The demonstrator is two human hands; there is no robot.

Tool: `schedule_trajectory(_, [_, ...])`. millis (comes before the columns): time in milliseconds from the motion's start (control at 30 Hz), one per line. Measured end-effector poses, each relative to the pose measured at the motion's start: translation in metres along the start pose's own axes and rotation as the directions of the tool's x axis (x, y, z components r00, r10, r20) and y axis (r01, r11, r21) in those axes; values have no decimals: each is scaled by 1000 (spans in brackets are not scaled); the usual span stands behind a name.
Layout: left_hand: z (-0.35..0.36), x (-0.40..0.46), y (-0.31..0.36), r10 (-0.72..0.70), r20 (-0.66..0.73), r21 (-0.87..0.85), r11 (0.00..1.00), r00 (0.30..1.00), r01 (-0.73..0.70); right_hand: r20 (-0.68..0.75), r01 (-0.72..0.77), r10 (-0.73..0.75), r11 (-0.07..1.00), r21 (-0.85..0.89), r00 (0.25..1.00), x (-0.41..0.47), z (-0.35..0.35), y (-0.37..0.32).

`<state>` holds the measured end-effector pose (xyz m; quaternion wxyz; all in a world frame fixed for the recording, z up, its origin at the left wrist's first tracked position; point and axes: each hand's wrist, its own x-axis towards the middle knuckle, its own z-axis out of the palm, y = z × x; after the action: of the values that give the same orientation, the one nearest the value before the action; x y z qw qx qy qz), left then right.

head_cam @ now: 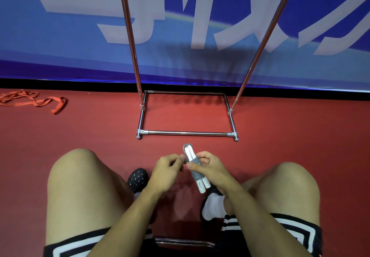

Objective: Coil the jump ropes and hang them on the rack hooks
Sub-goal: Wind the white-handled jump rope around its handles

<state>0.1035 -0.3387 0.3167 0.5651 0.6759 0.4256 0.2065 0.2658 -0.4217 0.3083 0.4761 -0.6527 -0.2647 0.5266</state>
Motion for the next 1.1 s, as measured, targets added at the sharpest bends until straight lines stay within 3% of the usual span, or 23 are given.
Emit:
schedule_trajectory(200, [2, -6, 8, 34, 97, -211, 977, 995, -13, 182, -150, 120, 976, 158, 976, -11, 9, -4])
schedule_trajectory(367, [-3, -9, 16, 33, 156, -133, 991, 987, -12, 224, -7, -3, 999, 43, 975, -10, 3, -8])
schedule_trajectory(533, [-7, 1, 15, -156, 146, -75, 983, 977, 168, 136, 16, -24, 998, 54, 990, -13, -2, -12])
schedule_trajectory(700, [-11, 1, 11, -320, 311, 64, 947, 895, 316, 150, -31, -3, 974, 223, 989, -12, -3, -13])
schedule_trajectory(800, [-11, 4, 7, -248, 256, 3, 967, 934, 256, 168, -26, -17, 968, 250, 986, -12, -5, -14])
schedule_trajectory(933, [-12, 7, 4, -155, 142, -47, 985, 978, 163, 144, 2, -19, 993, 118, 989, -12, -4, -13])
schedule_trajectory(1100, [-9, 4, 3, -114, 148, -44, 992, 982, 122, 133, -52, 33, 989, 138, 991, -13, -7, -15])
